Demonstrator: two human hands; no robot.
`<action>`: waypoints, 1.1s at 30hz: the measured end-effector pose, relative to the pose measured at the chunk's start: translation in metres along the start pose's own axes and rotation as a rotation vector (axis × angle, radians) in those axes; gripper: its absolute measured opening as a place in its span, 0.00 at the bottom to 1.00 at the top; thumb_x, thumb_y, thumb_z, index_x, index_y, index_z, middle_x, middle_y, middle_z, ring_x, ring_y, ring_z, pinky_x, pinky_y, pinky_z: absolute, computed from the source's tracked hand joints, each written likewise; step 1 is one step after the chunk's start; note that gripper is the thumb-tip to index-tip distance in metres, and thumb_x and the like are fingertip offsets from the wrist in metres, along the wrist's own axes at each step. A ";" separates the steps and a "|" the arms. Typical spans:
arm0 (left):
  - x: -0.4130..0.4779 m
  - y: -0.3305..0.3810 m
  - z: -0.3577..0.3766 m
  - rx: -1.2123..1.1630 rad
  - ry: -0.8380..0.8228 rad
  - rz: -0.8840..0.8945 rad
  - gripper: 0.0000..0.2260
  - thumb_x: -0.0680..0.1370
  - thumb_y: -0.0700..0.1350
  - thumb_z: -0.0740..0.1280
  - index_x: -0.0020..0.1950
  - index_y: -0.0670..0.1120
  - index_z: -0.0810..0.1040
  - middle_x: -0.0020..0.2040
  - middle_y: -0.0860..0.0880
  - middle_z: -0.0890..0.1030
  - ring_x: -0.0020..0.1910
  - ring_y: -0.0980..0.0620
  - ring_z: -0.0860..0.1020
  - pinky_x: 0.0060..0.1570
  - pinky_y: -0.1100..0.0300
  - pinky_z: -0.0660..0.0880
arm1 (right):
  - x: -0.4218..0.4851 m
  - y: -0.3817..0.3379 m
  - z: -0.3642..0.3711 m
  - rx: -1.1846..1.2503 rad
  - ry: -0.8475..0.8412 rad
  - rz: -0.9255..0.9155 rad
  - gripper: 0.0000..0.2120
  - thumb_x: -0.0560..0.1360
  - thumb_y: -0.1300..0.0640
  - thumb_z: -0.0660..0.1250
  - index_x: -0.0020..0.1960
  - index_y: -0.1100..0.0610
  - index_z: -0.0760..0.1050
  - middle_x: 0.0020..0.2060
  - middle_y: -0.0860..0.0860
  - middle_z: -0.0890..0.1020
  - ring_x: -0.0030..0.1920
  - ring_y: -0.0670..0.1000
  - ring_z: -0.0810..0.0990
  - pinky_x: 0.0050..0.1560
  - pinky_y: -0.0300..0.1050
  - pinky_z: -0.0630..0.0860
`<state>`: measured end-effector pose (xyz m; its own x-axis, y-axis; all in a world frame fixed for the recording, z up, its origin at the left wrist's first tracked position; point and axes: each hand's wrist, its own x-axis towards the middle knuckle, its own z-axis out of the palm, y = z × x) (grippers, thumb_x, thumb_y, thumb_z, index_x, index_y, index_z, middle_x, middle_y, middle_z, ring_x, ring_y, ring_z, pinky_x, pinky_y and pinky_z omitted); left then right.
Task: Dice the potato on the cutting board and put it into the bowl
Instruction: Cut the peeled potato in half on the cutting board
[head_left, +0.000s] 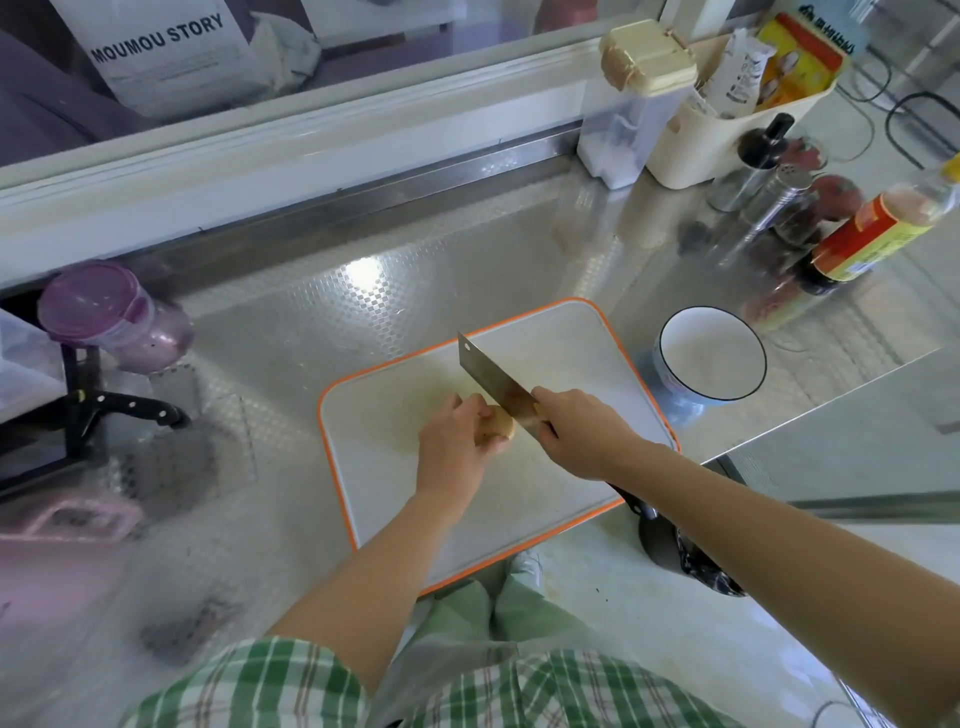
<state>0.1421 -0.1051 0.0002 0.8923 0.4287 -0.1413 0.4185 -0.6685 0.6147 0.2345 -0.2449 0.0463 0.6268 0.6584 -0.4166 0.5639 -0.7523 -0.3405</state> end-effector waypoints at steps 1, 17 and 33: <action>0.000 0.000 0.000 -0.009 0.002 0.004 0.12 0.69 0.47 0.76 0.48 0.46 0.78 0.42 0.54 0.69 0.41 0.46 0.75 0.37 0.60 0.61 | 0.004 0.000 0.003 0.007 0.001 0.009 0.03 0.79 0.56 0.56 0.47 0.54 0.64 0.38 0.52 0.73 0.40 0.58 0.74 0.37 0.48 0.66; 0.005 -0.002 -0.005 -0.070 -0.009 -0.025 0.13 0.68 0.47 0.76 0.49 0.46 0.80 0.43 0.51 0.74 0.39 0.52 0.72 0.37 0.65 0.60 | -0.004 -0.001 -0.008 0.074 0.100 -0.017 0.06 0.79 0.58 0.57 0.44 0.53 0.62 0.33 0.48 0.67 0.37 0.56 0.67 0.32 0.46 0.60; 0.004 0.001 -0.004 -0.021 -0.017 -0.035 0.12 0.68 0.49 0.76 0.47 0.47 0.79 0.41 0.53 0.70 0.42 0.46 0.76 0.38 0.60 0.62 | -0.005 -0.012 0.001 -0.020 -0.007 0.025 0.03 0.79 0.60 0.55 0.48 0.54 0.64 0.35 0.49 0.69 0.37 0.54 0.72 0.33 0.43 0.62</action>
<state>0.1450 -0.1013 0.0034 0.8798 0.4415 -0.1761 0.4464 -0.6401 0.6254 0.2240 -0.2392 0.0511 0.6372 0.6392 -0.4306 0.5588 -0.7679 -0.3131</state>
